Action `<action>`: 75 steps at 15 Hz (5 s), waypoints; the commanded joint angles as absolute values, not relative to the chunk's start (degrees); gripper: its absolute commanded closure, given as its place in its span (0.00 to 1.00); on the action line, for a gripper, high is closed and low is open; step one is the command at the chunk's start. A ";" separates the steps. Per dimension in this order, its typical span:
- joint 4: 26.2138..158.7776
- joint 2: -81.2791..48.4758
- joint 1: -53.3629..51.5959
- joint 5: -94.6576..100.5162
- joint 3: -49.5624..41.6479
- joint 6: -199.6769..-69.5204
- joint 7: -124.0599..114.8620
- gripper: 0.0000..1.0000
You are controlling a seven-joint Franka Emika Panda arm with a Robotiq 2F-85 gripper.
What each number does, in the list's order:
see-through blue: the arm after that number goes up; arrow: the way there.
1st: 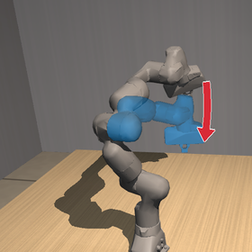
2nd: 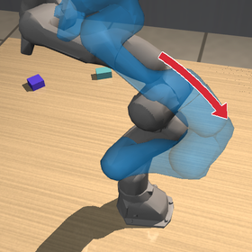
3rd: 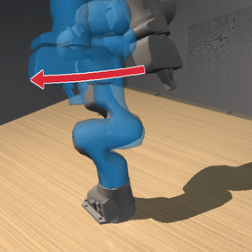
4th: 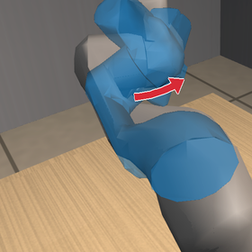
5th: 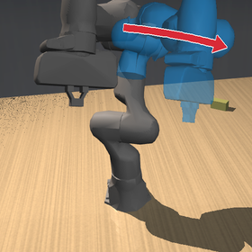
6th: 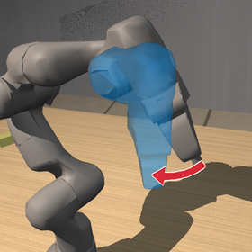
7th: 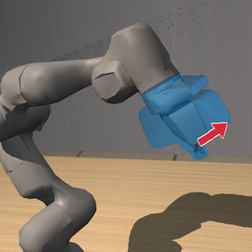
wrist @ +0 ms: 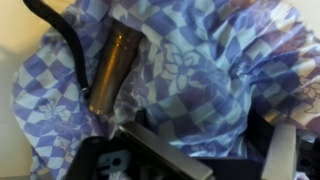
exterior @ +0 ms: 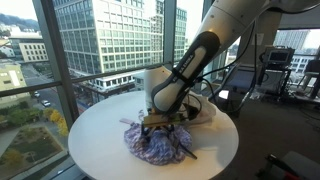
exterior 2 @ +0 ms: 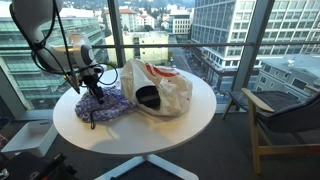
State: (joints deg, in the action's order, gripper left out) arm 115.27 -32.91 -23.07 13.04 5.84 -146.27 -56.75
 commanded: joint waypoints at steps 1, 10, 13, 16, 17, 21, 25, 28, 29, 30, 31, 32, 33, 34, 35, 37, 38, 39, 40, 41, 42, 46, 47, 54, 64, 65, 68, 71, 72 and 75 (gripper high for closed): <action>110.83 -38.87 -26.19 13.83 2.61 -148.89 -56.19 0.00; 112.09 -36.19 -24.51 6.44 4.86 -147.14 -53.21 0.71; 112.87 -33.34 -23.08 2.41 5.37 -147.81 -52.67 0.91; 113.78 -29.93 -23.06 1.60 4.08 -149.30 -53.77 0.88; 113.89 -28.88 -23.22 2.08 3.51 -149.56 -54.16 0.89; 113.78 -26.04 -23.02 2.82 2.68 -149.89 -54.59 0.88; 113.79 -25.22 -22.91 2.93 2.72 -149.91 -54.70 0.88; 113.89 -24.27 -22.78 2.59 3.19 -150.37 -54.38 0.88; 113.87 -23.93 -22.85 2.62 3.22 -150.78 -54.43 0.88; 113.82 -23.50 -23.03 2.89 3.13 -151.19 -54.57 0.88; 113.86 -22.90 -23.07 2.97 3.15 -151.76 -54.54 0.88; 113.83 -22.40 -23.18 3.11 3.14 -152.24 -54.66 0.88; 113.80 -21.70 -23.27 3.36 3.09 -152.51 -54.69 0.88; 113.62 -21.33 -23.34 3.47 3.09 -152.78 -54.82 0.88; 113.59 -20.82 -23.33 3.61 3.11 -152.89 -54.81 0.88; 113.54 -20.26 -23.22 3.72 3.26 -153.14 -54.75 0.88; 113.60 -20.14 -23.07 3.56 3.44 -153.06 -54.66 0.88; 113.72 -19.97 -22.99 3.48 3.56 -153.23 -54.60 0.88; 113.96 -19.57 -23.01 3.53 3.64 -153.53 -54.58 0.88; 114.14 -19.13 -22.95 3.35 3.82 -153.76 -54.45 0.88; 114.32 -18.71 -22.95 3.34 3.89 -154.08 -54.42 0.88; 116.04 -14.82 -23.30 4.82 3.43 -154.99 -55.36 0.88; 116.64 -13.42 -23.19 5.05 3.46 -155.44 -55.56 0.88; 119.43 -4.66 -21.62 13.02 3.47 -156.26 -62.19 0.88; 119.91 8.20 -18.51 28.59 1.26 -154.76 -78.55 0.88; 119.74 9.71 -17.96 30.23 1.27 -154.50 -80.18 0.88; 119.07 13.56 -15.86 35.25 1.71 -153.65 -85.50 0.88; 119.60 18.29 -14.19 36.78 1.73 -152.39 -88.74 0.88; 120.05 19.65 -8.03 34.77 6.66 -152.72 -87.94 0.88; 121.75 23.04 -2.55 34.13 8.89 -153.35 -88.98 0.88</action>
State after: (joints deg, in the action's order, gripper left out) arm 119.43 18.84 -8.64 34.61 5.40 -152.56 -86.96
